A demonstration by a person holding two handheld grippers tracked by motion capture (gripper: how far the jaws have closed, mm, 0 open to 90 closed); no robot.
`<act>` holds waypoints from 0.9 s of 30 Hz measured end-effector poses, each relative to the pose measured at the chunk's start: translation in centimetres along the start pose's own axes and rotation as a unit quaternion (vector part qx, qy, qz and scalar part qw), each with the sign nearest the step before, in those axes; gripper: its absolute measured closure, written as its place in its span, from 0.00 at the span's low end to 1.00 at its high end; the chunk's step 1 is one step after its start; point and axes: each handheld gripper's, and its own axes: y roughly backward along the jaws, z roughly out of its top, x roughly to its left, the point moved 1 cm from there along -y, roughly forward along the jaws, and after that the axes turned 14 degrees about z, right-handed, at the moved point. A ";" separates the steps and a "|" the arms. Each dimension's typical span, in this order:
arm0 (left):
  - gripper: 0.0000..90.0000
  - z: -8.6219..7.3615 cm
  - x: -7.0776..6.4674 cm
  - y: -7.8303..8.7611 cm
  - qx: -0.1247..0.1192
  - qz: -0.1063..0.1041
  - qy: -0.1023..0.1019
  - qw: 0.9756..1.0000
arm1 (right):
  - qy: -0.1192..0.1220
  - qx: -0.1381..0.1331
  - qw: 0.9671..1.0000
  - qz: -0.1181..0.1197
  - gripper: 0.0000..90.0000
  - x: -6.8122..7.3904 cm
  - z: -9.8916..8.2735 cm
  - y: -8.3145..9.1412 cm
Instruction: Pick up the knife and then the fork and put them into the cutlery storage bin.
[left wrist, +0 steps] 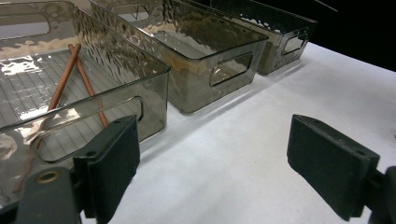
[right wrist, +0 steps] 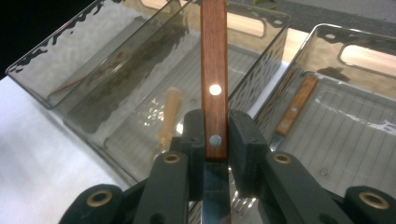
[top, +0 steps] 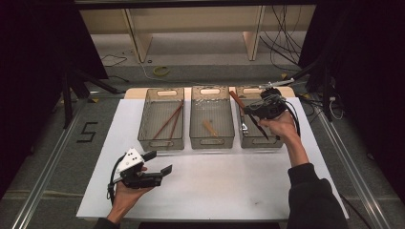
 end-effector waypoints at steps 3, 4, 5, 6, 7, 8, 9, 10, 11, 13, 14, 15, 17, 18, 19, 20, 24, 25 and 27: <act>0.18 0.0 0.0 0.0 0.000 0.000 0.000 1.000 | -0.006 -0.002 1.000 -0.003 0.87 -0.4 0.2 0.0; 0.18 0.0 0.0 0.0 0.000 0.000 0.000 1.000 | -0.008 -0.002 1.000 -0.004 0.87 -0.5 0.3 0.1; 0.18 0.0 0.0 0.0 0.000 0.000 0.000 1.000 | -0.011 -0.002 1.000 -0.007 0.87 -0.7 0.3 0.0; 0.18 0.0 0.0 0.0 0.000 0.000 0.000 1.000 | -0.013 -0.002 1.000 -0.009 0.87 -0.9 0.4 0.0; 0.18 0.0 0.0 0.0 0.000 0.000 0.000 1.000 | -0.015 -0.002 1.000 -0.012 0.87 -1.1 0.5 0.0; 0.18 0.0 0.0 0.0 0.000 0.000 0.000 1.000 | -0.016 -0.002 1.000 -0.013 0.87 -1.3 0.5 0.0; 0.18 0.0 0.0 0.0 0.000 0.000 0.000 1.000 | -0.020 -0.003 1.000 -0.016 0.87 -1.5 0.6 0.1; 0.18 0.0 0.0 0.0 0.000 0.000 0.000 1.000 | -0.022 -0.004 1.000 -0.018 0.87 -1.6 0.7 0.1; 0.18 0.0 0.0 0.0 0.000 0.000 0.000 1.000 | -0.022 -0.005 1.000 -0.020 0.87 -1.8 0.8 0.1; 0.18 0.0 0.0 0.0 -0.001 0.000 0.000 1.000 | -0.028 -0.006 0.999 -0.026 0.87 -2.1 0.9 0.1; 0.18 0.0 0.0 0.0 -0.001 0.000 0.000 1.000 | -0.029 -0.006 0.999 -0.028 0.87 -2.2 0.9 0.1; 0.18 0.0 0.0 0.0 0.000 0.000 0.000 1.000 | -0.032 -0.006 0.999 -0.031 0.87 -2.4 0.9 0.1; 0.18 0.0 0.0 0.0 0.000 0.000 0.000 1.000 | -0.036 -0.008 0.999 -0.034 0.87 -2.7 0.9 0.1; 0.18 0.0 0.0 0.0 0.000 0.000 0.000 1.000 | -0.039 -0.007 0.999 -0.037 0.87 -2.9 0.9 0.1; 0.18 0.0 0.0 0.0 0.000 0.000 0.000 1.000 | -0.042 -0.008 0.998 -0.039 0.87 -3.0 0.9 0.0; 0.18 0.0 0.0 0.0 0.000 0.000 0.000 1.000 | -0.044 -0.006 0.998 -0.040 0.86 -3.2 0.8 -0.1; 0.18 0.0 0.0 0.0 0.000 0.000 0.000 1.000 | -0.053 -0.004 0.997 -0.049 0.86 -3.7 0.8 -0.3; 0.18 0.0 0.0 0.0 0.000 0.000 0.001 1.000 | -0.056 -0.005 0.997 -0.049 0.87 -3.9 0.8 -0.4; 0.18 0.0 0.0 0.0 0.000 0.000 0.000 1.000 | -0.058 -0.006 0.997 -0.052 0.86 -4.1 0.7 -0.5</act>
